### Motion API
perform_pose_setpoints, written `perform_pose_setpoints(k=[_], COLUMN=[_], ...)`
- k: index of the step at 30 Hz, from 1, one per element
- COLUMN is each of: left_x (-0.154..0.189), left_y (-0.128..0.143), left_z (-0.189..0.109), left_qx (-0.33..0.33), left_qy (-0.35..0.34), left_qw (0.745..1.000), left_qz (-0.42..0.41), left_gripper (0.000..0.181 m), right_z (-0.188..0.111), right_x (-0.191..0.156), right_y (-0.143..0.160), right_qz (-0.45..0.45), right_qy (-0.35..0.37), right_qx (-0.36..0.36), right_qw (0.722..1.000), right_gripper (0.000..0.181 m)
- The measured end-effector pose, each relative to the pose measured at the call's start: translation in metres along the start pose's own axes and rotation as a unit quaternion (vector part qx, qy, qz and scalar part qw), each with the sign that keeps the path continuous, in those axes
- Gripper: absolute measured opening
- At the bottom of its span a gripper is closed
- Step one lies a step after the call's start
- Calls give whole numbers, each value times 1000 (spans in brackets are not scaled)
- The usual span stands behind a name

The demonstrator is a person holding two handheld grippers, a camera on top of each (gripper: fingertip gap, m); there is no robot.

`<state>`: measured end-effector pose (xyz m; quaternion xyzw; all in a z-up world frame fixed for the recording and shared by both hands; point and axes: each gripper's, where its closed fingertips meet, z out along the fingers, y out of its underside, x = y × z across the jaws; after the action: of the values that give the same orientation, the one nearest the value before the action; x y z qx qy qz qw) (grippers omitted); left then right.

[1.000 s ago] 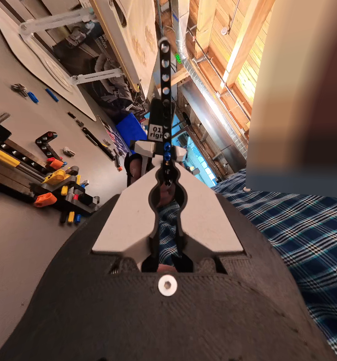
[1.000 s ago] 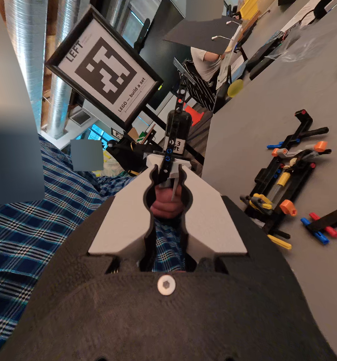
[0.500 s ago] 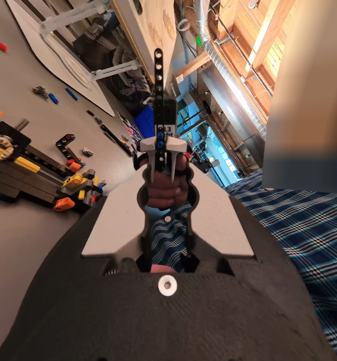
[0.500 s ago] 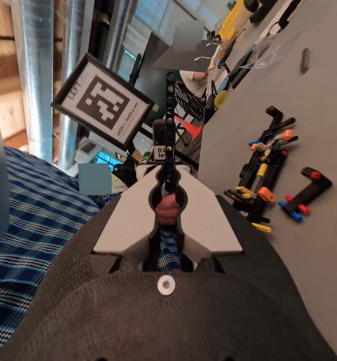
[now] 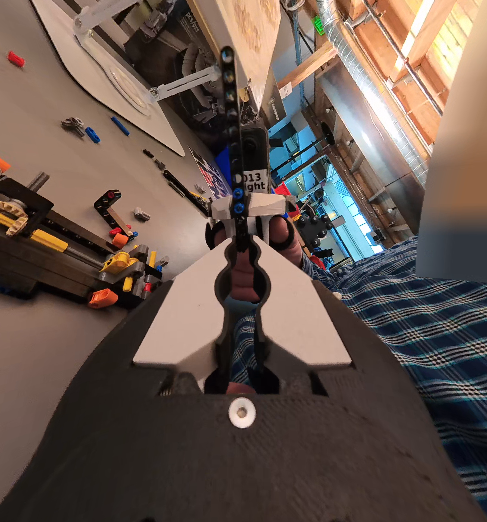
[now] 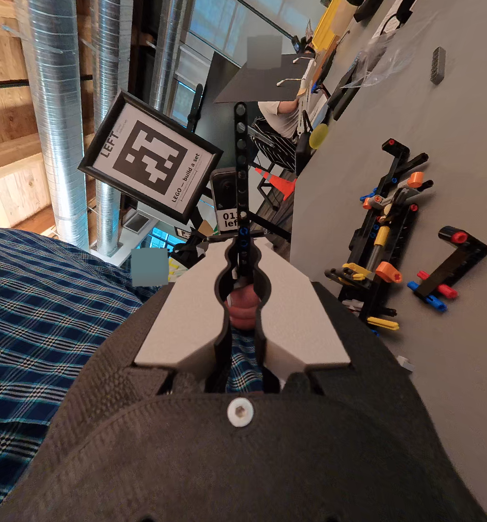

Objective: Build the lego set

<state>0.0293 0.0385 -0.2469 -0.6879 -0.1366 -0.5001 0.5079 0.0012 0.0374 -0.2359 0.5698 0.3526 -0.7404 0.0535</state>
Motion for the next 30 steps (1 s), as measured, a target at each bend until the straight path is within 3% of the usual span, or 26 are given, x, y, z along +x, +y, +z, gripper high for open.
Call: perform_pose_setpoints(k=[6, 14, 15, 17, 20, 26, 30], left_x=[0, 9, 8, 6, 8, 13, 7], left_y=[-6, 0, -2, -8, -19, -51, -72], left_z=[-2, 9, 10, 12, 17, 26, 29], left_qx=[19, -11, -10, -10, -14, -19, -21], left_qy=[22, 37, 30, 14, 1, -32, -72], left_qw=[999, 999, 999, 1000, 999, 990, 979], left_qz=[-40, -22, -14, 5, 45, 133, 188], left_gripper=[6, 6, 13, 28, 34, 35, 34], right_z=[-7, -10, -12, -21, -39, -92, -111], right_x=[0, -9, -11, -13, -13, 9, 10], right_y=[-8, -9, -12, -20, -33, -46, -51], right_qz=[-8, -60, -67, -88, -128, -183, -174], right_qy=[3, 12, 13, 23, 55, 160, 165], right_qx=[15, 2, 4, 12, 20, 10, 33], right_qw=[1000, 998, 998, 996, 990, 970, 970], right_gripper=[9, 5, 5, 5, 5, 5, 4])
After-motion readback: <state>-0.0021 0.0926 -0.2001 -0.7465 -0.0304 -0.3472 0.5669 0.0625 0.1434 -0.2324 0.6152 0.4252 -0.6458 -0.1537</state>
